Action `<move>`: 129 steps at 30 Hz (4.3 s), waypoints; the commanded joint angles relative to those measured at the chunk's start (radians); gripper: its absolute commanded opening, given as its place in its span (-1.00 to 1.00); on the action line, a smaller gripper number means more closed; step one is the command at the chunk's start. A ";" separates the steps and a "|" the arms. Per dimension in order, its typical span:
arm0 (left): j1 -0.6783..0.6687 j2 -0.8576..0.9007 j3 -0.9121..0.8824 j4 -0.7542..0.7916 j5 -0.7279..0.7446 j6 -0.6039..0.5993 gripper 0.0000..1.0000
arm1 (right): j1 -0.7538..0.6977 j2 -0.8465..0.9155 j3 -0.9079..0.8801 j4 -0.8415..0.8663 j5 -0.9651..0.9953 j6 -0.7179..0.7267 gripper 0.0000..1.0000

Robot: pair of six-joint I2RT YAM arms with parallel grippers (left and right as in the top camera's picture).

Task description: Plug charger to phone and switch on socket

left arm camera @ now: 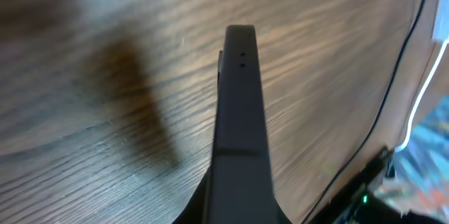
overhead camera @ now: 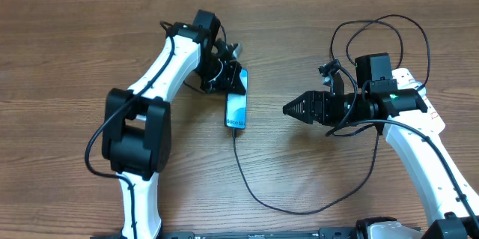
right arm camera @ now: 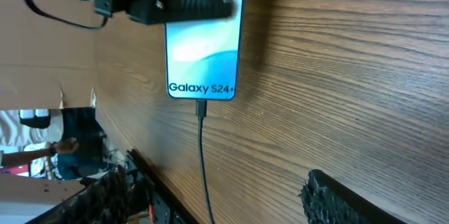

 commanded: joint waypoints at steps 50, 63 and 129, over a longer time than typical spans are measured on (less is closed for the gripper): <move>0.011 0.025 -0.342 0.356 0.019 -0.084 -0.91 | -0.002 -0.016 0.029 -0.065 0.335 -0.021 1.00; 0.010 0.025 -0.369 0.370 -0.023 -0.084 -0.85 | -0.002 -0.016 0.029 -0.065 0.335 -0.021 1.00; 0.013 0.024 -0.367 0.256 -0.510 -0.251 0.44 | -0.002 -0.016 0.029 -0.065 0.335 -0.021 0.99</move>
